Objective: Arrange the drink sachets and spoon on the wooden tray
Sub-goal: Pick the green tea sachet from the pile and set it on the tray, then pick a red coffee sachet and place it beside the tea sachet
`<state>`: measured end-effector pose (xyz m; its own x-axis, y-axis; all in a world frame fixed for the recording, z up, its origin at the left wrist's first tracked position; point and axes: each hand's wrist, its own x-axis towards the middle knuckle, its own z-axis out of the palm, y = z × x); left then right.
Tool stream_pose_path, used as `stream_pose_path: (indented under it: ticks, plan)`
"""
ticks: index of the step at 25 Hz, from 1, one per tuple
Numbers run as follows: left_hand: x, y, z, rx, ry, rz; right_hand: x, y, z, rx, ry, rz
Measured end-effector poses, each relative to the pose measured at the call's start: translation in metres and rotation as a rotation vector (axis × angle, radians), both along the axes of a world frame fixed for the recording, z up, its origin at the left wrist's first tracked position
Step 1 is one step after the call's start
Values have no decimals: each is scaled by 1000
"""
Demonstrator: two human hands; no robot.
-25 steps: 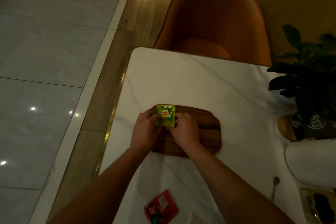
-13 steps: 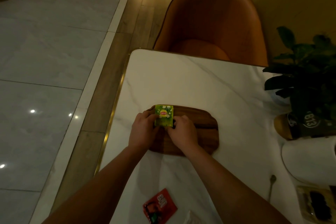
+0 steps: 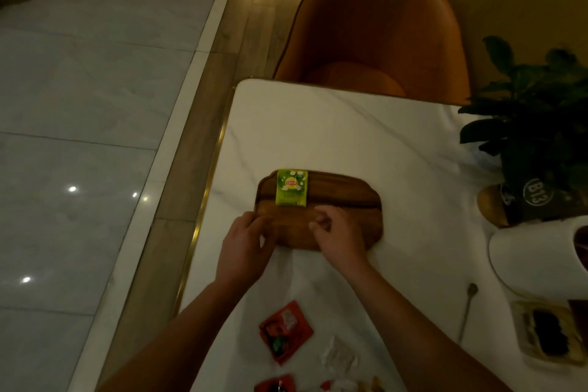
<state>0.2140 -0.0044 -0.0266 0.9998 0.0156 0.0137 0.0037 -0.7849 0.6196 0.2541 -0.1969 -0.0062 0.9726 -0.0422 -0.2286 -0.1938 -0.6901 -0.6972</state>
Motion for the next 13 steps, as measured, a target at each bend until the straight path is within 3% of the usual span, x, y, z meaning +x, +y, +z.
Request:
stream_pose_path:
  ticks: [5,9,13]
  plan:
    - [-104,4,13,-11,224,9,-91,-31,9,27,111,36]
    - [-174,3,9,49,265,-33,-166,-41,3,15,148,39]
    - [-182,-13,-1,174,278,-32,-206,-29,-7,-73,205,213]
